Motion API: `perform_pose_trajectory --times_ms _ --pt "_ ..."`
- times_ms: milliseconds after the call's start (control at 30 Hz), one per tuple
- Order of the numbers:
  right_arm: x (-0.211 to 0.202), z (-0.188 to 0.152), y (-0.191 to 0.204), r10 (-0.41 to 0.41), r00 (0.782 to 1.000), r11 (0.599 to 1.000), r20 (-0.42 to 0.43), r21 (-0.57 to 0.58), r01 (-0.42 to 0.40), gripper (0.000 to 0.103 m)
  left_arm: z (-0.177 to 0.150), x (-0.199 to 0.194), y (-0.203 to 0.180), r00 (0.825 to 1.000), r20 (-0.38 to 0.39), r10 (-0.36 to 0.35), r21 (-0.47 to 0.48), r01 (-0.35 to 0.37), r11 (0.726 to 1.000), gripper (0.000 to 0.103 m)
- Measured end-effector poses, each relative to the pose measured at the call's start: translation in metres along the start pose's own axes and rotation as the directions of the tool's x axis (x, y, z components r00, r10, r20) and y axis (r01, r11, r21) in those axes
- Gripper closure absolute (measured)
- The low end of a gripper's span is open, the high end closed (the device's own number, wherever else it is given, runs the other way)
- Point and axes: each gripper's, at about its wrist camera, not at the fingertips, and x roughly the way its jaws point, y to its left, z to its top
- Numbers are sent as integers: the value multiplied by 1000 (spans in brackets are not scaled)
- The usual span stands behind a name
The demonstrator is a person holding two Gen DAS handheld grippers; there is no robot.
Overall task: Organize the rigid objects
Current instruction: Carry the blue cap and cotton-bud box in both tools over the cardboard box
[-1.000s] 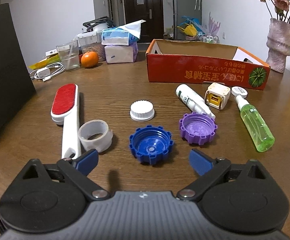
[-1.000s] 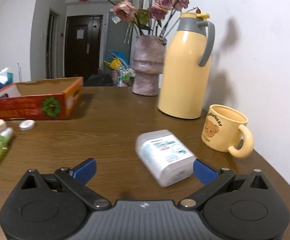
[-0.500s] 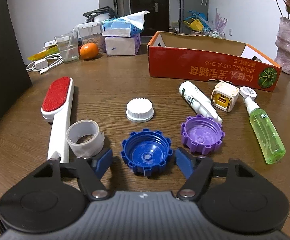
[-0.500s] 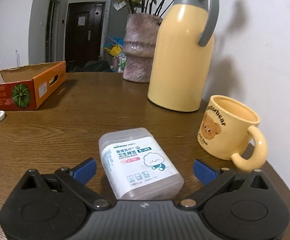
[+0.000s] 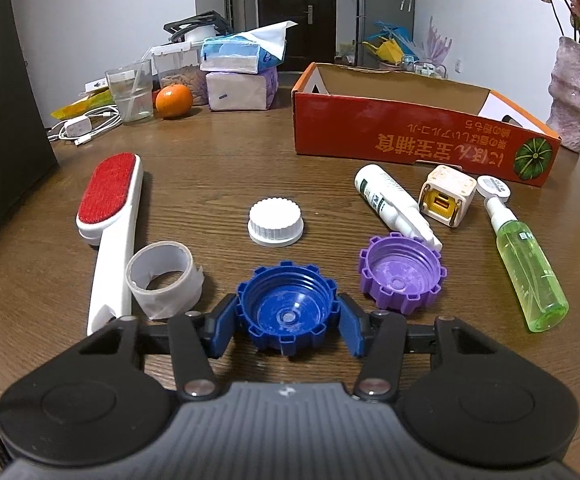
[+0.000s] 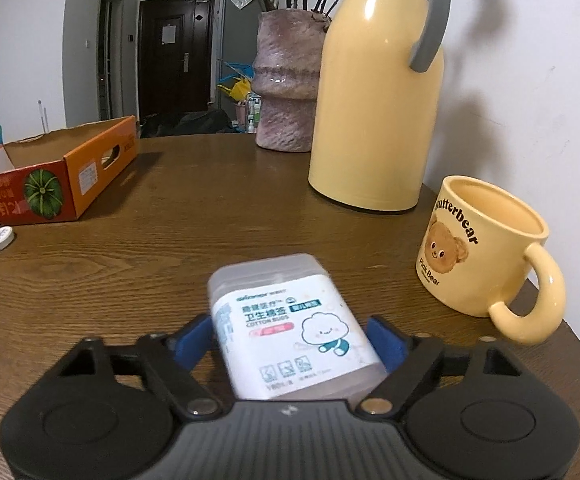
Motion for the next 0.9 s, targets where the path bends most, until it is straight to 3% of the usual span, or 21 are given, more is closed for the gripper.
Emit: perform_pose_trajectory --times_ms 33,100,467,900 --pt "0 0 1 5 1000 1000 0 -1 -5 34 0 0 0 1000 2 1 2 -1 1000 49" --pt "-1 -1 0 22 1000 999 -7 23 -22 39 0 -1 0 1000 7 1 4 -1 1000 49" --pt "-16 -8 28 -26 1000 1000 10 -6 26 39 3 -7 3 1000 23 -8 13 8 1000 49" --pt "-49 5 81 69 993 997 93 -34 -66 39 25 -22 -3 996 75 -56 37 53 998 49"
